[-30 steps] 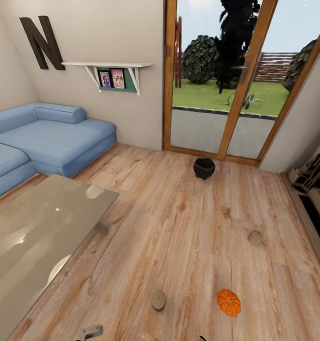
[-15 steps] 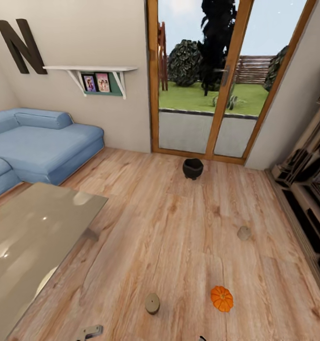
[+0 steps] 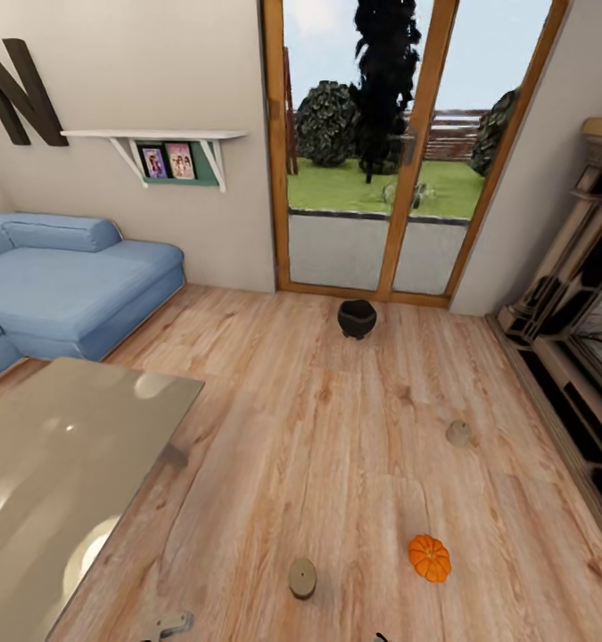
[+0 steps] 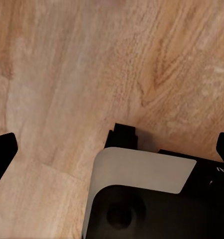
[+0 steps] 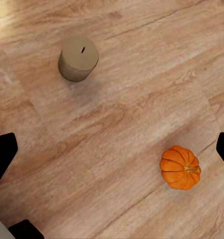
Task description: Place each of the two pumpkins and all three candles from the living room inside a cabinet in the living room (use any cabinet), then make sure every cabinet is closed, and position the cauldron so it is next to a table in the living room.
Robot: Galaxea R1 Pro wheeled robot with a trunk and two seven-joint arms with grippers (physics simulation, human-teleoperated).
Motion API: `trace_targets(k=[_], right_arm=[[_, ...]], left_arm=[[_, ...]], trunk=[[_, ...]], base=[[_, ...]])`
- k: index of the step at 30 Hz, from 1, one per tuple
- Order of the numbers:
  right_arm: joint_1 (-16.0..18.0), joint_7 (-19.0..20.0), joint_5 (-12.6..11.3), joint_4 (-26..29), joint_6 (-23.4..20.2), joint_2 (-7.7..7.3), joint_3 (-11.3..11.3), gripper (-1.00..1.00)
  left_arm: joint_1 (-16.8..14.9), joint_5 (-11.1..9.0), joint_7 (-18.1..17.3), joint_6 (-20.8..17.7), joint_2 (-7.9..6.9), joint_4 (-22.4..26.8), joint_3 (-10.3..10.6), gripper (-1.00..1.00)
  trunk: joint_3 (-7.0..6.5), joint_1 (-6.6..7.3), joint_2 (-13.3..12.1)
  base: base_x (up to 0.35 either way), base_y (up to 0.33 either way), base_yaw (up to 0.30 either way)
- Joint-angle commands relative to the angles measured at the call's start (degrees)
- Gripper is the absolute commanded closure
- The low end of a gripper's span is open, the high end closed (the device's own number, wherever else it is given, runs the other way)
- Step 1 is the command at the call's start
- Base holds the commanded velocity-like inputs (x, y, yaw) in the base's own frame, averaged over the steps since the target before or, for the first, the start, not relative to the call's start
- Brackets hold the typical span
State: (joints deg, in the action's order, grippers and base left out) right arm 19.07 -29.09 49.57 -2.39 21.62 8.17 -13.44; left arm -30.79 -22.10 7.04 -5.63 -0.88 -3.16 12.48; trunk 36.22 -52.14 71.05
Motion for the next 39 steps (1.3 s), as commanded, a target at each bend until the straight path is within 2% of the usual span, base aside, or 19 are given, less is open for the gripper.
trace_targets(k=[1,26,29,32,34,36,39], right_arm=[[0.0,0.0,0.0,0.0,0.0,0.00,0.0,-1.00],[0.0,0.0,-0.2,0.6,0.0,-0.03,0.0,-1.00],[0.4,7.8,-4.2,4.2,-0.1,-0.21,2.7,-1.00],[0.7,18.8,-11.6,12.5,-1.5,-0.36,5.1,-1.00],[0.7,29.0,-18.6,20.4,-6.8,-0.42,5.7,-1.00],[0.8,38.8,-25.5,28.3,-13.9,-0.58,6.0,-1.00],[0.8,51.4,-34.7,41.2,-24.2,-0.88,6.2,-1.00]], left_arm=[[0.0,0.0,0.0,0.0,0.00,0.0,0.0,-1.00],[0.0,0.0,0.0,-0.5,0.08,0.0,0.0,-1.00],[0.0,0.0,-0.2,-0.4,-0.01,0.1,0.0,-1.00],[0.0,0.0,-1.8,-0.2,-0.34,0.1,-0.1,-1.00],[-0.1,0.0,-5.6,-0.2,-0.67,0.5,-0.9,-1.00],[-0.1,0.0,-10.6,-0.5,-1.15,1.3,-1.9,-1.00],[-0.5,0.0,-16.6,-1.3,-2.32,4.3,-2.7,-1.00]], trunk=[[0.00,0.00,0.0],[0.00,0.00,0.0],[0.00,0.00,0.0],[0.00,0.00,0.0],[0.00,0.00,0.0],[0.00,0.00,0.0],[0.00,0.00,0.0]], base=[[0.098,0.275,-0.005],[0.013,0.026,0.000],[0.000,0.000,0.000],[0.000,0.000,0.000],[0.000,0.000,0.000],[0.000,0.000,0.000],[0.000,0.000,0.000]])
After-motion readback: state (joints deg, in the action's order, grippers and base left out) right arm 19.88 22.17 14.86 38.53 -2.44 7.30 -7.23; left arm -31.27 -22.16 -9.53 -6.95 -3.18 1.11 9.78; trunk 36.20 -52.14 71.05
